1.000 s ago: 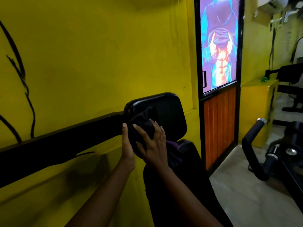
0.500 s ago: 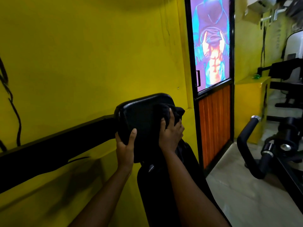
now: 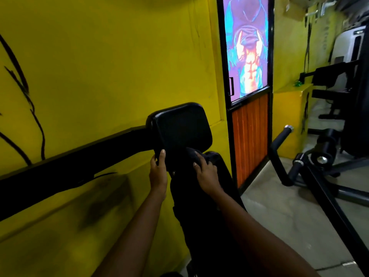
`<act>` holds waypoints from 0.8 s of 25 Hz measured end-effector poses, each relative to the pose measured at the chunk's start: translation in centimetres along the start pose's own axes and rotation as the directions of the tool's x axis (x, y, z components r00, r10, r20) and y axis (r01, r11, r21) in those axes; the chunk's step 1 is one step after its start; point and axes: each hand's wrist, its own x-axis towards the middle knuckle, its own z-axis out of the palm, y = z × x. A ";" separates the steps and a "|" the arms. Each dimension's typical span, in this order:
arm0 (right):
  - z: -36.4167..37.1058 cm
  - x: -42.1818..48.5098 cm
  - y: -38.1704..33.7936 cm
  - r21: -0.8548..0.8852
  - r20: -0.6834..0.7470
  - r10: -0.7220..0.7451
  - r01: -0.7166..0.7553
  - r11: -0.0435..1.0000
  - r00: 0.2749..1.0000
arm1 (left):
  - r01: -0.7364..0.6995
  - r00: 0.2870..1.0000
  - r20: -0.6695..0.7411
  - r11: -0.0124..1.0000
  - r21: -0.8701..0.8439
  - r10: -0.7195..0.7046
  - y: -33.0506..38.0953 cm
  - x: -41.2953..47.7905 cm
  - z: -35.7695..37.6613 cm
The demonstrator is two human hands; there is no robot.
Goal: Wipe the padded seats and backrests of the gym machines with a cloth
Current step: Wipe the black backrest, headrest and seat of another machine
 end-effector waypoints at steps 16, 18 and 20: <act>-10.1 -12.8 14.4 0.050 0.112 -0.021 0.015 0.999 0.994 | 0.314 0.939 0.134 0.948 0.043 -0.317 -10.7 -19.5 5.7; -11.8 -15.4 18.8 0.046 0.199 0.011 -0.020 0.999 0.980 | 0.373 0.918 0.114 0.925 0.071 -0.379 -13.1 -24.1 7.2; -13.2 -18.1 23.0 0.007 0.284 0.045 -0.049 0.999 0.958 | 0.455 0.885 0.069 0.886 0.087 -0.461 -15.3 -28.5 8.6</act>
